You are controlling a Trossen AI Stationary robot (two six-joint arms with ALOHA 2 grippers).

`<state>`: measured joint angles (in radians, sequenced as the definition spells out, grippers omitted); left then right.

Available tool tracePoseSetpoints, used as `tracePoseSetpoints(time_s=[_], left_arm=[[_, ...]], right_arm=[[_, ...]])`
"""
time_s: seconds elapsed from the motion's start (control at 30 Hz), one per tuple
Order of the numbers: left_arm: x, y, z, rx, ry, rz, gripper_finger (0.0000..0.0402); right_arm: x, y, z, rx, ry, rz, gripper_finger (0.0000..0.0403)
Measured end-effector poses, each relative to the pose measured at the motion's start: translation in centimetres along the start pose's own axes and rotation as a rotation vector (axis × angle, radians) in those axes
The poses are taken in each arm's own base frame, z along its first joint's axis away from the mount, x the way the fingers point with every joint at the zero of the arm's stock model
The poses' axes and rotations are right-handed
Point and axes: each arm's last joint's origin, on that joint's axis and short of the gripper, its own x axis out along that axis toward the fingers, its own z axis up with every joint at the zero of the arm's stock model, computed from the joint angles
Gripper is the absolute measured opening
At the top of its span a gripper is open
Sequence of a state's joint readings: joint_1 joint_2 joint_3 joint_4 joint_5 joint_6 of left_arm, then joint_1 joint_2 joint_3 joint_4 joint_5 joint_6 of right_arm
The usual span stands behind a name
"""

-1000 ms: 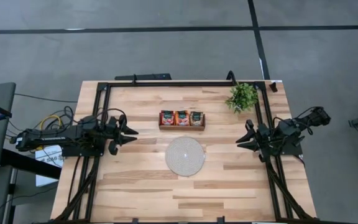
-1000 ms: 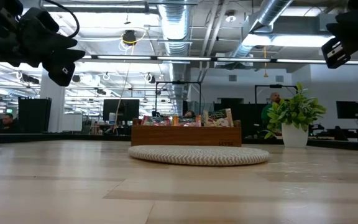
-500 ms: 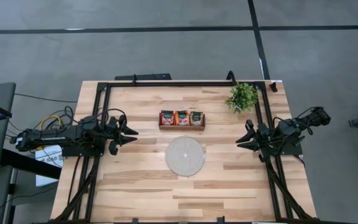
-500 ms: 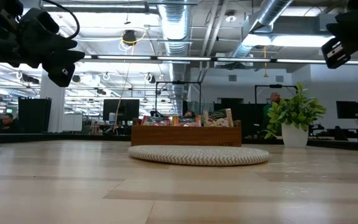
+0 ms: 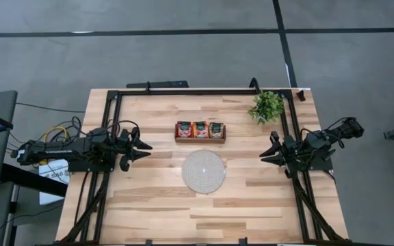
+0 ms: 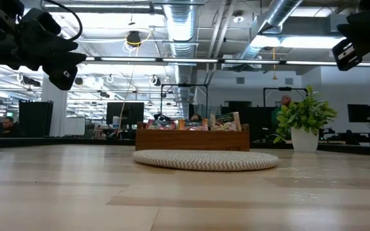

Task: Pick & Place Tea
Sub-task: Return to Home Position

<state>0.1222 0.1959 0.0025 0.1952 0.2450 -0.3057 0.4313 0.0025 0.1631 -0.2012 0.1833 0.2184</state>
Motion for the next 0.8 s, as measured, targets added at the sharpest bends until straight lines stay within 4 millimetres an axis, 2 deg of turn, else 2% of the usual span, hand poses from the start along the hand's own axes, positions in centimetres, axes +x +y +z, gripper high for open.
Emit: tracePoseSetpoints(time_s=[0.8], left_arm=[[-0.01,0.16,-0.49,-0.013,0.049,0.019,0.0121]], right_arm=[[0.0,0.0,0.0,0.0,0.0,0.0,0.0067]])
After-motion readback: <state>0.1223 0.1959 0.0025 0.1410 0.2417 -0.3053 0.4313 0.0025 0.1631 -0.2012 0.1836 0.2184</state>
